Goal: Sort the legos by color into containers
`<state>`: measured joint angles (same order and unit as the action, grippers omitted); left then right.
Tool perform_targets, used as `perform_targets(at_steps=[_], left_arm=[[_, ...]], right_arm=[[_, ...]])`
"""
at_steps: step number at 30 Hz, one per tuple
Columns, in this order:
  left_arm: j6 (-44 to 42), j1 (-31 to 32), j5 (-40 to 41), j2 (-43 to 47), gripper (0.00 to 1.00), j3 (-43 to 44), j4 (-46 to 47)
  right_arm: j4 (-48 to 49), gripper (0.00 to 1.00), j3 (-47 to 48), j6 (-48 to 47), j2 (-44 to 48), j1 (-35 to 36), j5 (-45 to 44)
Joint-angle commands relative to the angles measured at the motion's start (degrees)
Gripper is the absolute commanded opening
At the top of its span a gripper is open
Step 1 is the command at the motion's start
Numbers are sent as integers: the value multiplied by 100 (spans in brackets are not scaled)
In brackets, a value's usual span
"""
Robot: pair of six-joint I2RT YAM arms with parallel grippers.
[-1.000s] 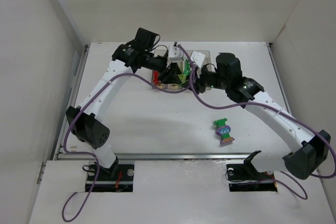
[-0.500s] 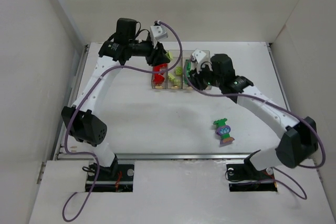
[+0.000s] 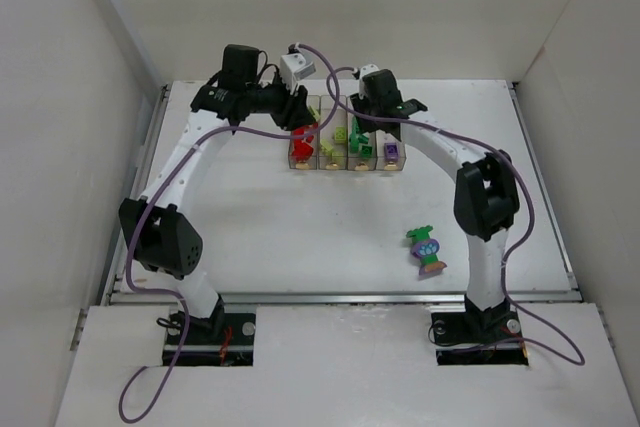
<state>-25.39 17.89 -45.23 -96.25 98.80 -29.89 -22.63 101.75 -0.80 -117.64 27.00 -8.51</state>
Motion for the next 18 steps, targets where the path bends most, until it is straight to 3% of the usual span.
perform_targets(at_steps=[1, 3, 5, 6, 10, 14, 18], left_arm=[[261, -14, 102, 98, 0, -10, 247], [463, -14, 234, -87, 0, -10, 299], [578, -14, 234, -201, 0, -10, 413], [648, -14, 234, -254, 0, -10, 570], [1123, 39, 506, -649, 3, 68, 967], [1448, 214, 971, -1193, 6, 455, 1265], [1615, 337, 1104, -1484, 6, 508, 1538]], right_arm=[[74, 16, 327, 290, 84, 7, -440], [75, 21, 327, 457, 22, 7, -641], [223, 32, 266, 589, -30, -55, -643], [224, 49, 266, 590, -30, -116, -486], [365, 80, 213, 590, -83, -169, 16], [417, 86, 73, 694, 118, -283, 208], [470, 86, -120, 923, 391, -485, 210]])
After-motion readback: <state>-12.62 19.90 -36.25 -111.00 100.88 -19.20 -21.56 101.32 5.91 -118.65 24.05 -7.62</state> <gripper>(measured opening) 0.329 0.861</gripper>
